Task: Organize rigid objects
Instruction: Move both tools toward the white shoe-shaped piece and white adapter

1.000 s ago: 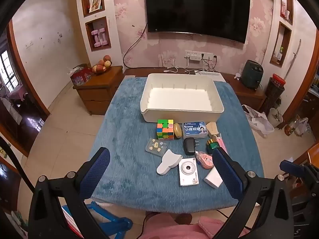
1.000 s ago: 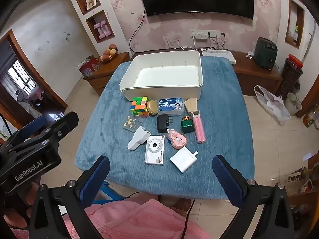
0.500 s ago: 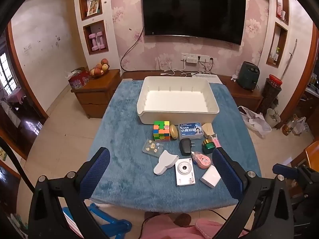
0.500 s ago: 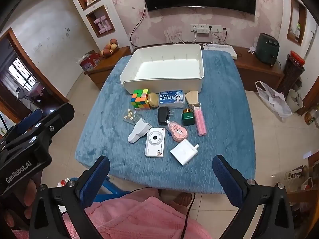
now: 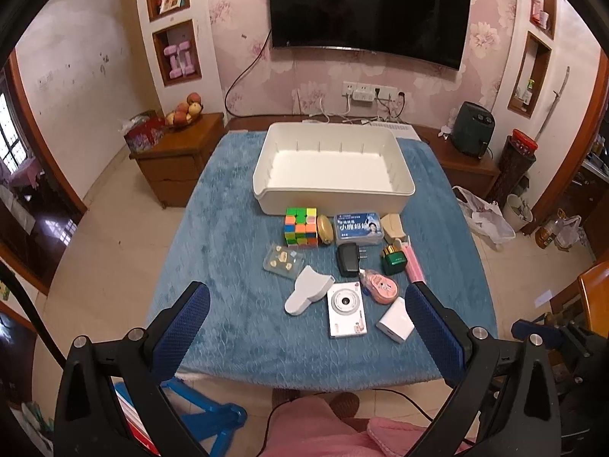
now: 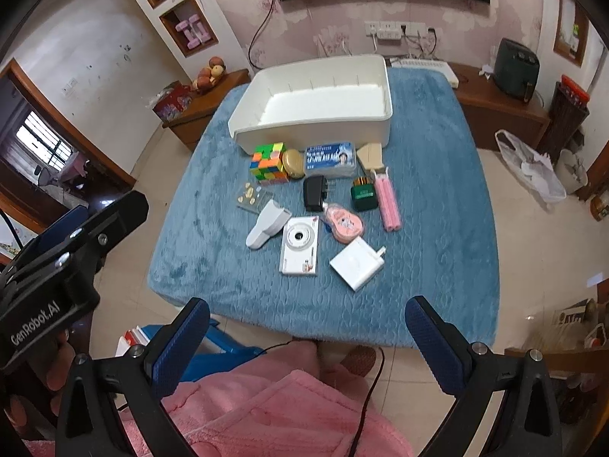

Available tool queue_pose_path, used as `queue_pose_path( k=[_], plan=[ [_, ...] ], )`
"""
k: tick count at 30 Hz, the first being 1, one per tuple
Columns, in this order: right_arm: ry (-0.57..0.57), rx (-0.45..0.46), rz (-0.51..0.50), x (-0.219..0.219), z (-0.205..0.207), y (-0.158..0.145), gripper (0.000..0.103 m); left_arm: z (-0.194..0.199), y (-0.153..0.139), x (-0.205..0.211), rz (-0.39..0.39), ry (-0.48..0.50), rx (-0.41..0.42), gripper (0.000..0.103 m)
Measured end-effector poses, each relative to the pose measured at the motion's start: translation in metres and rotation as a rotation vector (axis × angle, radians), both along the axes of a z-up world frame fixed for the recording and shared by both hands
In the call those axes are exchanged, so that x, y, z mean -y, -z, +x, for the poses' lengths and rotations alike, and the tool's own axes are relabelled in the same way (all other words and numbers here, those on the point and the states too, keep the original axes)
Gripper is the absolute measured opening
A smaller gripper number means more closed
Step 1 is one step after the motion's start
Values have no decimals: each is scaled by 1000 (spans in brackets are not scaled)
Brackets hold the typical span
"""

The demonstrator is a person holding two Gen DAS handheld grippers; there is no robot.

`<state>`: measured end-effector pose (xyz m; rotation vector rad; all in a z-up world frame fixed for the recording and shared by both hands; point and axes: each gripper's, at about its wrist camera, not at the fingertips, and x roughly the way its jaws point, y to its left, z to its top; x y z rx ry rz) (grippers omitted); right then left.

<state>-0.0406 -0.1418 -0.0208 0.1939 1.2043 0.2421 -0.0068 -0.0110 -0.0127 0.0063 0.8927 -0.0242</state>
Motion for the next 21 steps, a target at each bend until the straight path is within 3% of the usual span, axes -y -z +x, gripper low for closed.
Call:
queue_pose_path(
  k=[12,21],
  plan=[
    [60,-169,100,17,13,36,103,12,25,1,-19,-4,-147,102],
    [160,-291,176,31,39,63,101,43,44,2,-27,33,-253,102]
  ],
)
